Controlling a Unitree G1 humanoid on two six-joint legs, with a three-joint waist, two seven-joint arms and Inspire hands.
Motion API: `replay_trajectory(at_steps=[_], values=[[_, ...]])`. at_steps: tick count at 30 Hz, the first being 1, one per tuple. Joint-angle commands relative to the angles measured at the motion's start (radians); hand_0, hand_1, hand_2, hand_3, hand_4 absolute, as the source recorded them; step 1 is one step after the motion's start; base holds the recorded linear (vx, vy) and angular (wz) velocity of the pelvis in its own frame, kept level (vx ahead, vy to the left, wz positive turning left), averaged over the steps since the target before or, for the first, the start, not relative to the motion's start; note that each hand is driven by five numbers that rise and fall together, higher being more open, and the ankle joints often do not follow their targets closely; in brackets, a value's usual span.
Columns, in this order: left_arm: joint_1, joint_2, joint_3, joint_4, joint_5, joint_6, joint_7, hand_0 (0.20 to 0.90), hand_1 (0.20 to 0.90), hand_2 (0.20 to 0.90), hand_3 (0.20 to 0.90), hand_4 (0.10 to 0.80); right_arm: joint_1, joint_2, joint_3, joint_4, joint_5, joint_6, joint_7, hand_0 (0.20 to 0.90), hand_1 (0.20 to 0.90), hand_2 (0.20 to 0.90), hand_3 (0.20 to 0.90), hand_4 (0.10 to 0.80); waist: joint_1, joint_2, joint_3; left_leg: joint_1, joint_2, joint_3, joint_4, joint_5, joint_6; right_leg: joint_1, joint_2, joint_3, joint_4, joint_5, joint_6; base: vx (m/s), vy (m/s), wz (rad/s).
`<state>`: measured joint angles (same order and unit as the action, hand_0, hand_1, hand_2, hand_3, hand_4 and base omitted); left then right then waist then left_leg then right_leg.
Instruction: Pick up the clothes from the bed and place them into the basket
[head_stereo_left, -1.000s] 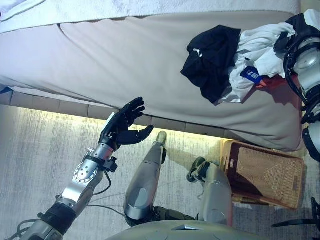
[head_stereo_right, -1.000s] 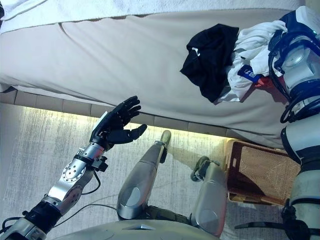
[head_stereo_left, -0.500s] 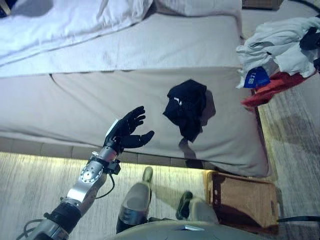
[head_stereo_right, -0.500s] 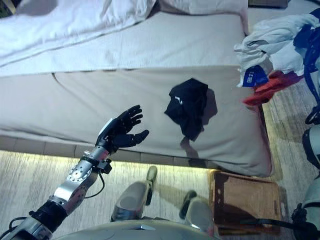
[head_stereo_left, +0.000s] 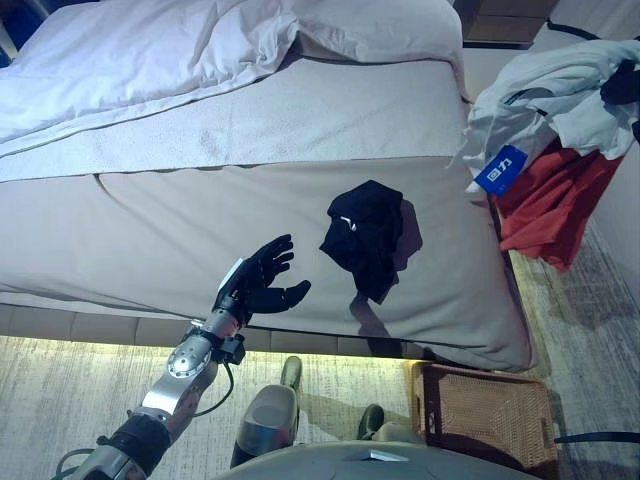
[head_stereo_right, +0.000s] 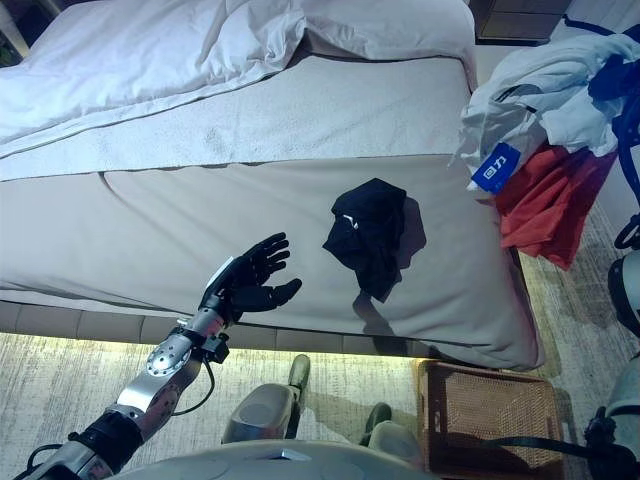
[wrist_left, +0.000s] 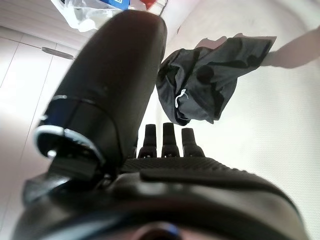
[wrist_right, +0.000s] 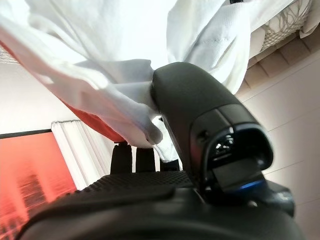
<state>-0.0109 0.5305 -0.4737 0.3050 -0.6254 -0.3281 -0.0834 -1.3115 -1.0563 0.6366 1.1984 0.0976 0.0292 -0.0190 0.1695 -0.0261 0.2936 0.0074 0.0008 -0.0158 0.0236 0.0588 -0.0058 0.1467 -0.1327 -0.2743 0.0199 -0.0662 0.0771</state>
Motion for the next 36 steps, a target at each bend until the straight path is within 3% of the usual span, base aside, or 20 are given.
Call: replay_trajectory(at_steps=[1, 8, 17, 26, 36], values=[[0.007, -0.003, 0.001, 0.009, 0.010, -0.099, -0.027, 0.900, 0.900, 0.900, 0.900, 0.800, -0.076, -0.121, 0.041, -0.075, 0.008, -0.055, -0.073, 0.300, 0.300, 0.300, 0.200, 0.100, -0.037, -0.048, -0.200, 0.044, 0.035, 0.070, 0.009, -0.137, -0.001, -0.068, 0.017, 0.029, 0.035, -0.002, -0.030, -0.019, 0.018, -0.18], [-0.028, -0.029, 0.014, 0.053, -0.004, -0.091, -0.024, 0.900, 0.900, 0.900, 0.900, 0.800, 0.062, -0.175, -0.028, -0.159, -0.021, -0.075, -0.047, 0.300, 0.300, 0.300, 0.200, 0.100, -0.106, -0.049, -0.208, 0.073, 0.041, 0.115, -0.018, -0.143, 0.002, -0.080, 0.021, 0.098, 0.026, 0.019, -0.014, -0.030, 0.029, -0.27], [-0.092, -0.054, 0.037, 0.110, 0.022, -0.099, -0.007, 0.900, 0.900, 0.900, 0.900, 0.800, 0.398, -0.235, -0.268, -0.317, -0.022, -0.096, -0.019, 0.300, 0.300, 0.300, 0.200, 0.100, -0.221, -0.045, -0.197, 0.106, 0.041, 0.186, -0.030, -0.163, 0.012, -0.107, 0.037, 0.218, 0.017, 0.052, 0.008, -0.043, 0.036, -0.36], [-0.136, -0.095, 0.094, 0.185, 0.022, -0.098, 0.002, 0.900, 0.900, 0.900, 0.900, 0.800, 0.661, -0.232, -0.463, -0.472, 0.005, -0.108, -0.005, 0.300, 0.300, 0.300, 0.200, 0.100, -0.313, -0.048, -0.196, 0.121, 0.044, 0.245, -0.024, -0.184, 0.019, -0.141, 0.060, 0.327, 0.006, 0.080, 0.023, -0.031, 0.009, -0.36], [-0.155, -0.132, 0.105, 0.225, 0.048, -0.103, -0.022, 0.900, 0.900, 0.900, 0.900, 0.800, 0.788, -0.196, -0.562, -0.538, 0.012, -0.142, 0.024, 0.300, 0.300, 0.300, 0.200, 0.100, -0.366, -0.042, -0.202, 0.138, 0.049, 0.299, -0.008, -0.209, 0.017, -0.160, 0.075, 0.378, -0.011, 0.102, 0.032, 0.000, 0.001, -0.26]])
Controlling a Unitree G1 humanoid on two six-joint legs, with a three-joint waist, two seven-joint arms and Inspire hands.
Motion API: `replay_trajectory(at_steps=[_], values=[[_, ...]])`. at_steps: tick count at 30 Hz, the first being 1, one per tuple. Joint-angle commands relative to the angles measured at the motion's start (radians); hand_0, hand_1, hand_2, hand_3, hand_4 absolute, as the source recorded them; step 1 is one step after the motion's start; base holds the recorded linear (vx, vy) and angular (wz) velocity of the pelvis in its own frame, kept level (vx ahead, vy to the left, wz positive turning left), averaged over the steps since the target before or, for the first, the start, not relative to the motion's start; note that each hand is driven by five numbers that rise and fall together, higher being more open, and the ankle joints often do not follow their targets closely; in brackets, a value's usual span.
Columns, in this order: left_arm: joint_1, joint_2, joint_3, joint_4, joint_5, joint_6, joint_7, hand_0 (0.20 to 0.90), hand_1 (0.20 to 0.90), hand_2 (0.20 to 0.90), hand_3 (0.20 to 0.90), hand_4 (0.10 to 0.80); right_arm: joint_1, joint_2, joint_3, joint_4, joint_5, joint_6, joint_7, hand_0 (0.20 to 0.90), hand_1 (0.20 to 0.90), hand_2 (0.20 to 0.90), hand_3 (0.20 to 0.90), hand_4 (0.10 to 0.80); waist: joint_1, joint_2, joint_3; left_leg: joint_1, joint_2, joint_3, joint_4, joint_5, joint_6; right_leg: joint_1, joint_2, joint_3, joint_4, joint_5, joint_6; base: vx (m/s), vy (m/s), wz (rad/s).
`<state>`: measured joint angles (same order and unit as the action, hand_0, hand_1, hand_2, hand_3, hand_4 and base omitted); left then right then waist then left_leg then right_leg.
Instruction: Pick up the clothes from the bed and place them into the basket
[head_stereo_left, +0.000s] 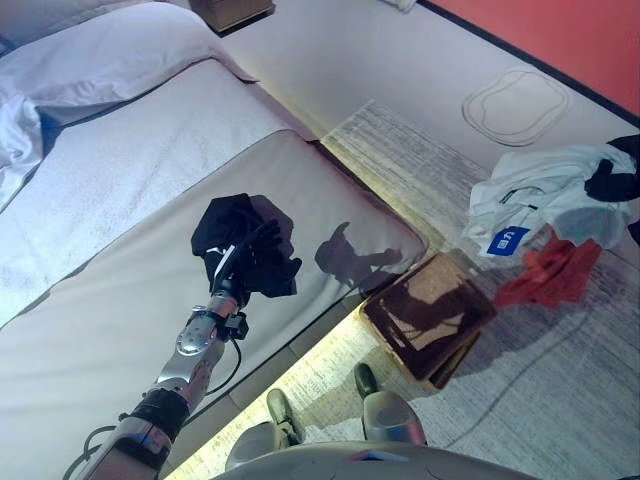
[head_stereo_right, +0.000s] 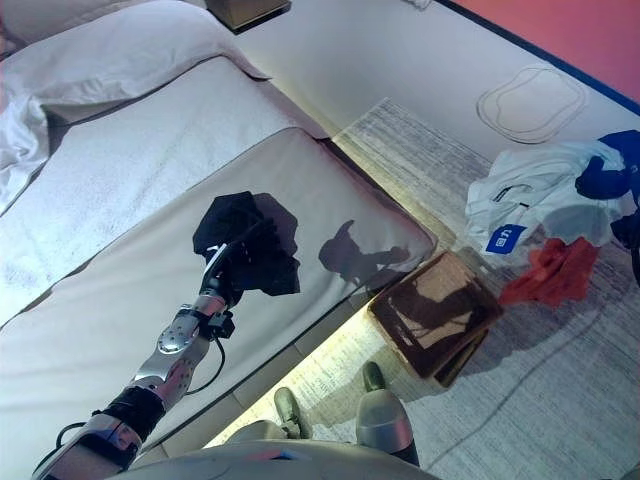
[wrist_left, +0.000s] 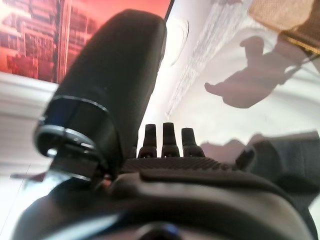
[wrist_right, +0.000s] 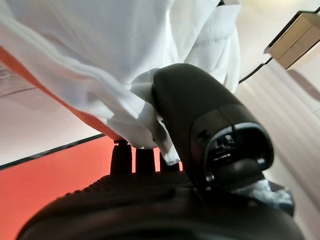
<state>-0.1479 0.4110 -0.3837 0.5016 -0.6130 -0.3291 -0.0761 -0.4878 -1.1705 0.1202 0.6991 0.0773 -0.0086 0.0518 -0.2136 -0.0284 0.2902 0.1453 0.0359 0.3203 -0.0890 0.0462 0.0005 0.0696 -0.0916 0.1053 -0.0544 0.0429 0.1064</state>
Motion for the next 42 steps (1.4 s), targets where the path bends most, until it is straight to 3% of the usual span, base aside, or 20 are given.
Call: replay_trajectory(at_steps=[1, 11, 23, 31, 42], values=[[-0.019, -0.014, 0.013, 0.034, 0.036, -0.104, -0.033, 0.900, 0.900, 0.900, 0.900, 0.800, -0.027, -0.077, -0.049, -0.041, 0.031, -0.108, -0.046, 0.300, 0.300, 0.300, 0.200, 0.100, 0.015, -0.040, -0.199, -0.001, 0.014, -0.035, 0.107, -0.197, 0.010, -0.085, 0.035, 0.001, 0.063, -0.006, 0.003, 0.007, 0.000, -0.09], [-0.033, -0.035, 0.006, 0.064, 0.045, -0.104, -0.041, 0.900, 0.900, 0.900, 0.900, 0.800, -0.032, -0.040, -0.022, -0.042, 0.014, -0.114, -0.015, 0.300, 0.300, 0.300, 0.200, 0.100, 0.009, -0.041, -0.198, 0.005, 0.014, -0.023, 0.118, -0.208, 0.010, -0.092, 0.036, 0.001, 0.060, -0.001, 0.003, -0.002, -0.002, -0.06], [-0.038, -0.039, 0.032, 0.095, 0.065, -0.100, -0.053, 0.900, 0.900, 0.900, 0.900, 0.800, -0.049, -0.009, -0.016, -0.184, 0.027, -0.110, -0.028, 0.300, 0.300, 0.300, 0.200, 0.100, 0.025, -0.047, -0.195, 0.000, 0.010, -0.047, 0.092, -0.190, 0.009, -0.096, 0.035, -0.012, 0.058, 0.002, 0.003, -0.019, -0.006, 0.02], [-0.031, -0.035, 0.052, 0.127, 0.062, -0.119, -0.083, 0.900, 0.900, 0.900, 0.900, 0.800, -0.152, -0.032, -0.029, -0.319, 0.157, -0.046, -0.016, 0.300, 0.300, 0.300, 0.200, 0.100, 0.042, -0.058, -0.200, -0.001, 0.005, -0.073, 0.089, -0.190, 0.007, -0.084, 0.034, -0.028, 0.056, -0.004, 0.004, -0.009, 0.007, 0.08], [-0.048, -0.054, 0.073, 0.162, 0.079, -0.122, -0.086, 0.900, 0.900, 0.900, 0.900, 0.800, -0.152, 0.038, 0.041, -0.322, 0.104, 0.045, 0.086, 0.300, 0.300, 0.300, 0.200, 0.100, 0.055, -0.079, -0.199, 0.004, 0.010, -0.081, 0.092, -0.191, 0.010, -0.075, 0.032, -0.039, 0.051, -0.002, 0.004, 0.000, 0.000, 0.00]])
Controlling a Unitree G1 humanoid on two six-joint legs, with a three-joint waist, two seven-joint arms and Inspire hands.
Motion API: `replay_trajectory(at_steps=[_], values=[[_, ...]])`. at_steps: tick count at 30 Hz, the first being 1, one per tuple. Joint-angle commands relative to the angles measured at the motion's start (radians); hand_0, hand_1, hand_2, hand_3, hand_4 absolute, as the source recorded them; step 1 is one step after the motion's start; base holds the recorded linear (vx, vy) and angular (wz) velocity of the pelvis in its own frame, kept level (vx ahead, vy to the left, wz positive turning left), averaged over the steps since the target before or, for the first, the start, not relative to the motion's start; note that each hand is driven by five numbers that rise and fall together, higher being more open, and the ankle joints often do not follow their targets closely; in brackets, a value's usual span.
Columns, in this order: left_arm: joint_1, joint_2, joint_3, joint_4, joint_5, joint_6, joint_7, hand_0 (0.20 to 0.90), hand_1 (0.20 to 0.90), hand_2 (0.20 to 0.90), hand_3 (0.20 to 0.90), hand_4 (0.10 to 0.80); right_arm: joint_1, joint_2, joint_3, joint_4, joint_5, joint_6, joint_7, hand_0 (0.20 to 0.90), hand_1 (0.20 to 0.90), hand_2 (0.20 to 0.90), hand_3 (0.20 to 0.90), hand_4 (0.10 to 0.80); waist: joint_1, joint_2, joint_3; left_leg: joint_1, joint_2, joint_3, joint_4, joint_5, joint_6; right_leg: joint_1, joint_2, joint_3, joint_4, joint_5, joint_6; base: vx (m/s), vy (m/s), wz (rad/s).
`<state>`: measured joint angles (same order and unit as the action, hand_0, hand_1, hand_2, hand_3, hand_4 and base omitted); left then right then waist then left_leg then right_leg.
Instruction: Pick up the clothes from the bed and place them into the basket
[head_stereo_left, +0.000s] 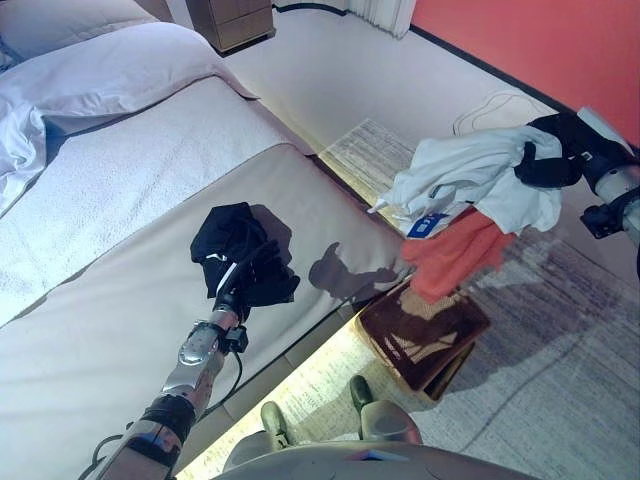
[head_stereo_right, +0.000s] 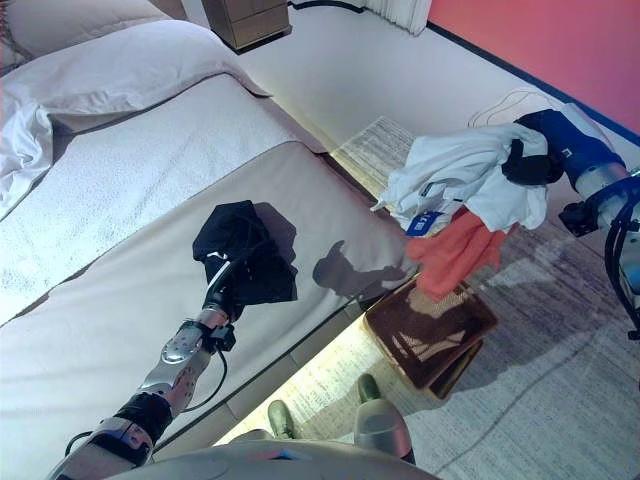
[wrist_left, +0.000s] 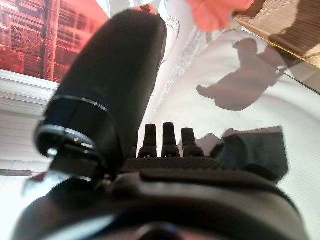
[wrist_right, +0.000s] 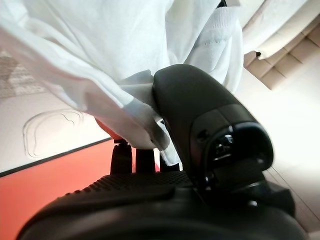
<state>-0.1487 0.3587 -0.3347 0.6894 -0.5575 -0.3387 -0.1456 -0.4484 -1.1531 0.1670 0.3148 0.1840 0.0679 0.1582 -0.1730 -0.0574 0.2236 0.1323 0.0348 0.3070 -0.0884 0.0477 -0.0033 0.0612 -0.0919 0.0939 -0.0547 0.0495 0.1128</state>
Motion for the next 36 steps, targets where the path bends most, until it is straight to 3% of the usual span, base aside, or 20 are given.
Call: replay_trajectory(at_steps=[1, 11, 24, 36], values=[[-0.053, -0.003, 0.023, -0.027, 0.026, -0.112, -0.011, 0.900, 0.900, 0.900, 0.900, 0.800, -0.176, 0.040, -0.005, 0.077, -0.016, -0.029, -0.019, 0.300, 0.300, 0.300, 0.200, 0.100, 0.015, -0.051, -0.129, 0.018, 0.012, -0.067, 0.092, -0.192, 0.015, -0.067, 0.032, -0.029, 0.052, -0.008, -0.002, 0.000, 0.000, 0.00], [-0.086, 0.001, 0.024, -0.053, 0.035, -0.101, 0.030, 0.900, 0.900, 0.900, 0.900, 0.800, -0.055, 0.178, -0.015, 0.197, -0.058, 0.003, -0.043, 0.300, 0.300, 0.300, 0.200, 0.100, 0.017, -0.039, -0.102, 0.021, 0.015, -0.060, 0.089, -0.188, 0.015, -0.071, 0.023, -0.041, 0.054, -0.003, -0.002, -0.004, -0.004, 0.01], [-0.093, -0.004, 0.014, -0.051, 0.029, -0.106, 0.019, 0.900, 0.900, 0.900, 0.900, 0.800, -0.072, 0.280, 0.023, 0.319, -0.017, 0.018, -0.056, 0.300, 0.300, 0.300, 0.200, 0.100, 0.017, -0.003, -0.087, 0.022, 0.012, -0.042, 0.082, -0.185, 0.007, -0.079, 0.014, -0.059, 0.050, 0.000, -0.001, -0.006, -0.004, 0.02], [-0.125, -0.017, -0.041, -0.069, 0.031, -0.106, 0.035, 0.900, 0.900, 0.900, 0.900, 0.800, -0.100, 0.424, 0.069, 0.644, -0.080, -0.020, -0.076, 0.300, 0.300, 0.300, 0.200, 0.100, 0.041, 0.040, -0.072, 0.016, 0.013, -0.046, 0.096, -0.189, 0.005, -0.080, 0.005, -0.072, 0.051, -0.004, -0.003, -0.001, -0.019, 0.01]])
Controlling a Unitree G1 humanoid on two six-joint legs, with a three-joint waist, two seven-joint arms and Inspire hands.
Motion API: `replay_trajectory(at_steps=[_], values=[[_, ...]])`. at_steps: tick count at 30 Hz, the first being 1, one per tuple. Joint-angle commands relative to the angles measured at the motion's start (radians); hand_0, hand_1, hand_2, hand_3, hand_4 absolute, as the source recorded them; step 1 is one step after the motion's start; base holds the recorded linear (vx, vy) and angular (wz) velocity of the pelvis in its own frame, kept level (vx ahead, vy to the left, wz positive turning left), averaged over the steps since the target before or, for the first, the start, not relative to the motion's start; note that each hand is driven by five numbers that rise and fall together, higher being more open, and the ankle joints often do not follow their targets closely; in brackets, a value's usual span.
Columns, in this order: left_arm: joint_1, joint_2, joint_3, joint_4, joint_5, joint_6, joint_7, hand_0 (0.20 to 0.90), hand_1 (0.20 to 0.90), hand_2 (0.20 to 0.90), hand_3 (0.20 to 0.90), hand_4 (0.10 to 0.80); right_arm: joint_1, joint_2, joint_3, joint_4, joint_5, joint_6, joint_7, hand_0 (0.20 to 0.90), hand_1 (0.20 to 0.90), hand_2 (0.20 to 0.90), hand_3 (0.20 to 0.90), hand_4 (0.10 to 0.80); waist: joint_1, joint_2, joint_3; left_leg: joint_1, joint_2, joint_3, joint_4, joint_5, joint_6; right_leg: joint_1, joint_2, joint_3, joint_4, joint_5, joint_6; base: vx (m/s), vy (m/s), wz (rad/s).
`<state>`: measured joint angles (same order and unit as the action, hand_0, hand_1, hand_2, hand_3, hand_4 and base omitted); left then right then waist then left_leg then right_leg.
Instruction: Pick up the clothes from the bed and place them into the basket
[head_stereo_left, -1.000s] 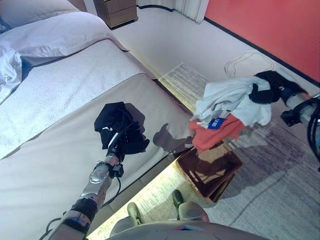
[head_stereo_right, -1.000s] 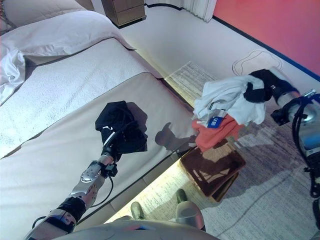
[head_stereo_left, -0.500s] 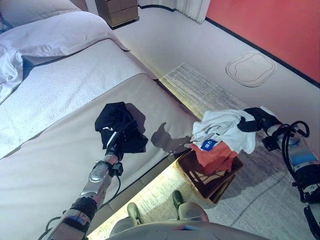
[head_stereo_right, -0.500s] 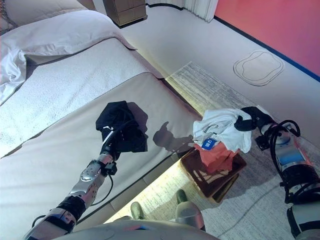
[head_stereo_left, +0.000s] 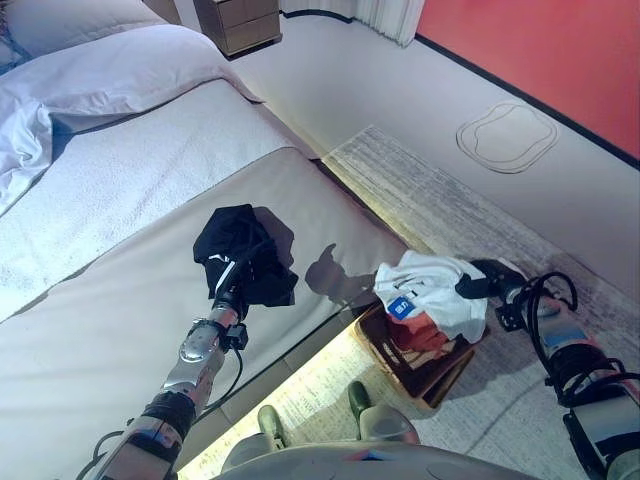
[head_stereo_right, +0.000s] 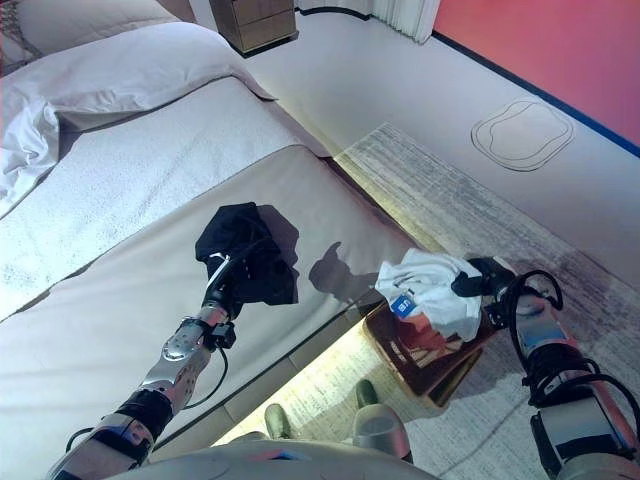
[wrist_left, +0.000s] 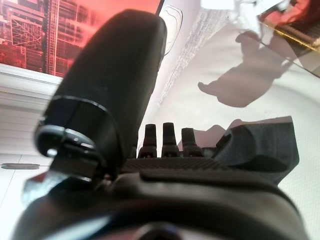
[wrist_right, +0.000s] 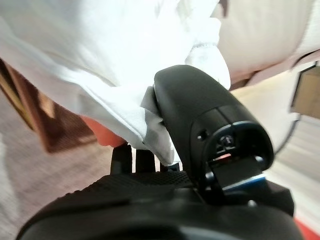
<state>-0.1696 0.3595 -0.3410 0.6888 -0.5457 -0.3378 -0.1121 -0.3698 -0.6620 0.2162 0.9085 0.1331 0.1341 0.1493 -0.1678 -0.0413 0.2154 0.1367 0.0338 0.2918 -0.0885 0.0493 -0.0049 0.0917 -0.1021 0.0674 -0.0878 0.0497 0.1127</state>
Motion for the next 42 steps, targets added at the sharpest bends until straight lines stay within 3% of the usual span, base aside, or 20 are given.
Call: replay_trajectory(at_steps=[1, 12, 13, 14, 15, 37, 42], values=[[-0.108, -0.019, -0.036, -0.067, 0.018, -0.105, 0.003, 0.900, 0.900, 0.900, 0.900, 0.800, -0.181, -0.061, 0.019, 0.070, -0.038, -0.085, -0.069, 0.300, 0.300, 0.300, 0.200, 0.100, 0.037, 0.026, -0.063, 0.011, 0.014, -0.032, 0.095, -0.189, 0.006, -0.110, 0.016, -0.048, 0.083, -0.005, -0.003, 0.000, 0.000, 0.00], [-0.106, -0.019, -0.059, -0.043, 0.009, -0.123, -0.021, 0.900, 0.900, 0.900, 0.900, 0.800, -0.153, -0.015, 0.006, 0.244, -0.059, -0.093, -0.104, 0.300, 0.300, 0.300, 0.200, 0.100, 0.057, 0.039, -0.062, 0.014, 0.017, -0.049, 0.087, -0.182, 0.003, -0.101, 0.012, -0.064, 0.077, -0.004, -0.003, 0.007, -0.015, 0.04], [-0.108, -0.017, -0.064, -0.043, 0.009, -0.127, -0.022, 0.900, 0.900, 0.900, 0.900, 0.800, -0.156, -0.014, 0.004, 0.254, -0.072, -0.092, -0.109, 0.418, 0.418, 0.418, 0.337, 0.237, 0.059, 0.040, -0.062, 0.013, 0.016, -0.052, 0.087, -0.182, 0.003, -0.101, 0.012, -0.064, 0.076, -0.004, -0.003, 0.008, -0.010, 0.06], [-0.109, -0.017, -0.065, -0.042, 0.010, -0.127, -0.023, 0.900, 0.900, 0.900, 0.900, 0.800, -0.157, -0.014, 0.004, 0.255, -0.074, -0.091, -0.110, 0.764, 0.764, 0.764, 0.741, 0.641, 0.059, 0.040, -0.062, 0.013, 0.016, -0.052, 0.087, -0.182, 0.003, -0.101, 0.012, -0.064, 0.076, -0.004, -0.003, 0.007, -0.007, 0.05], [-0.111, -0.016, -0.068, -0.048, 0.012, -0.125, -0.020, 0.900, 0.900, 0.900, 0.900, 0.800, -0.158, -0.015, 0.006, 0.259, -0.076, -0.091, -0.123, 0.900, 0.900, 0.900, 0.900, 0.800, 0.060, 0.041, -0.061, 0.012, 0.015, -0.053, 0.087, -0.182, 0.003, -0.100, 0.011, -0.064, 0.075, -0.003, -0.003, 0.000, 0.000, 0.00], [-0.106, -0.017, -0.075, -0.049, 0.006, -0.121, 0.002, 0.900, 0.900, 0.900, 0.900, 0.800, -0.134, -0.021, 0.007, 0.235, -0.168, -0.084, -0.210, 0.900, 0.900, 0.900, 0.900, 0.800, 0.069, 0.032, -0.055, 0.013, 0.015, -0.084, 0.079, -0.175, 0.006, -0.094, 0.017, -0.058, 0.081, -0.008, -0.005, 0.004, 0.001, 0.01], [-0.103, -0.021, -0.068, -0.047, -0.007, -0.119, 0.032, 0.900, 0.900, 0.900, 0.900, 0.800, -0.211, -0.043, 0.051, 0.096, -0.191, -0.036, -0.293, 0.900, 0.900, 0.900, 0.900, 0.800, 0.086, 0.027, -0.049, 0.008, 0.016, -0.118, 0.077, -0.166, 0.002, -0.086, 0.019, -0.071, 0.093, -0.020, -0.013, 0.023, 0.003, 0.08]])
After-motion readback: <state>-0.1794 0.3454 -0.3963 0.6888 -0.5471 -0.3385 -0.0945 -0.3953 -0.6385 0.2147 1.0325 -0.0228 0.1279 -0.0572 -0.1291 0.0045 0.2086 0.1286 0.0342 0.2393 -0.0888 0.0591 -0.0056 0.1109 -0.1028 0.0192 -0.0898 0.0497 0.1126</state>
